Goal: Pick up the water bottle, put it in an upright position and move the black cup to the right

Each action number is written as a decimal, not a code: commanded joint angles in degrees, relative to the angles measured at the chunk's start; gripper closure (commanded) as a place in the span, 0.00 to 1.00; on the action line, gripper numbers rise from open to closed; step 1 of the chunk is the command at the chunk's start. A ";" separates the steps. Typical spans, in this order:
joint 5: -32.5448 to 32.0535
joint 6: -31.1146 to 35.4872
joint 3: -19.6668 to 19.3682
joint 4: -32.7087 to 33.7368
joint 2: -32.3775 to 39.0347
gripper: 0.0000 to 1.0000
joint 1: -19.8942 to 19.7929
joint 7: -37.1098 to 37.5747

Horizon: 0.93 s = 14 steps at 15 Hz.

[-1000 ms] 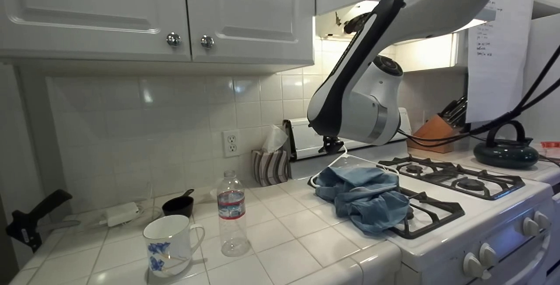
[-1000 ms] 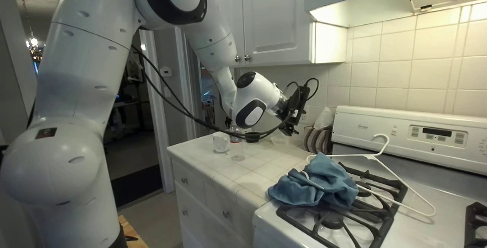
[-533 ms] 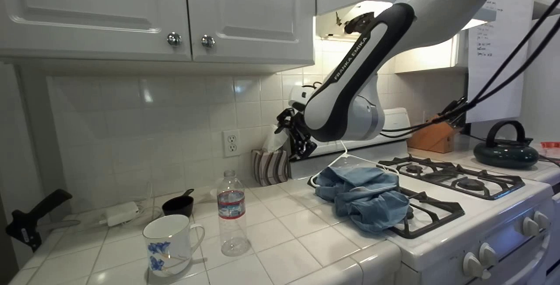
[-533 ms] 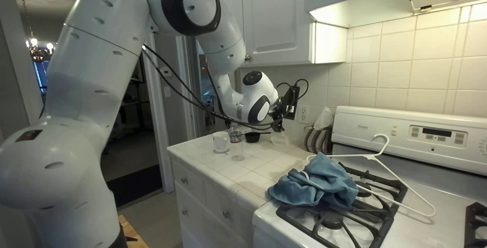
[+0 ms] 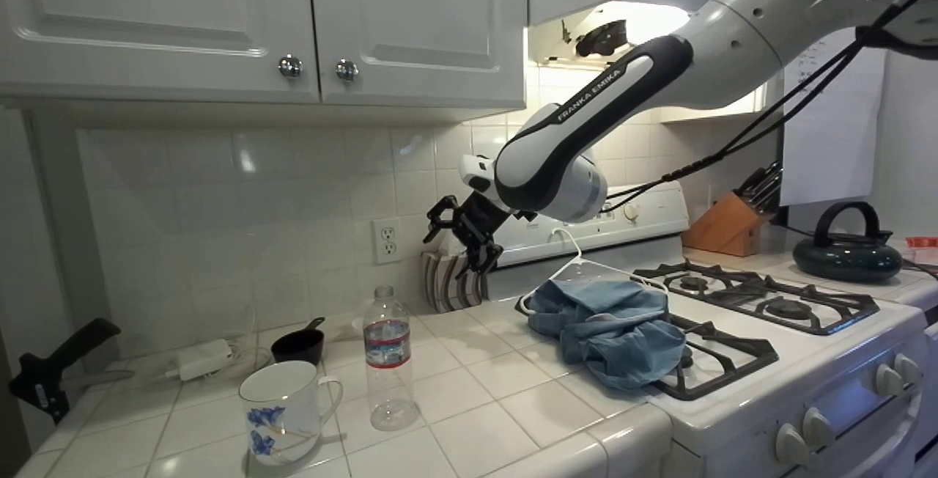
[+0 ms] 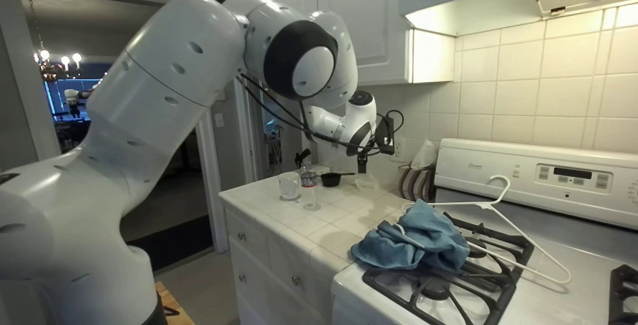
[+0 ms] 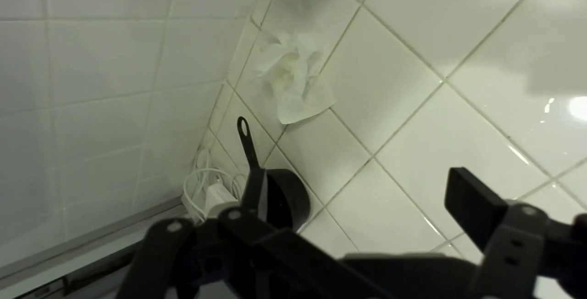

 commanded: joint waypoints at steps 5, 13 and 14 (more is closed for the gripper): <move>3.96 -12.65 0.14 21.43 16.27 0.00 9.76 -19.72; 13.88 -18.59 -1.96 44.20 27.33 0.00 24.00 -28.57; 14.83 -20.04 -2.55 46.87 28.45 0.00 25.49 -29.02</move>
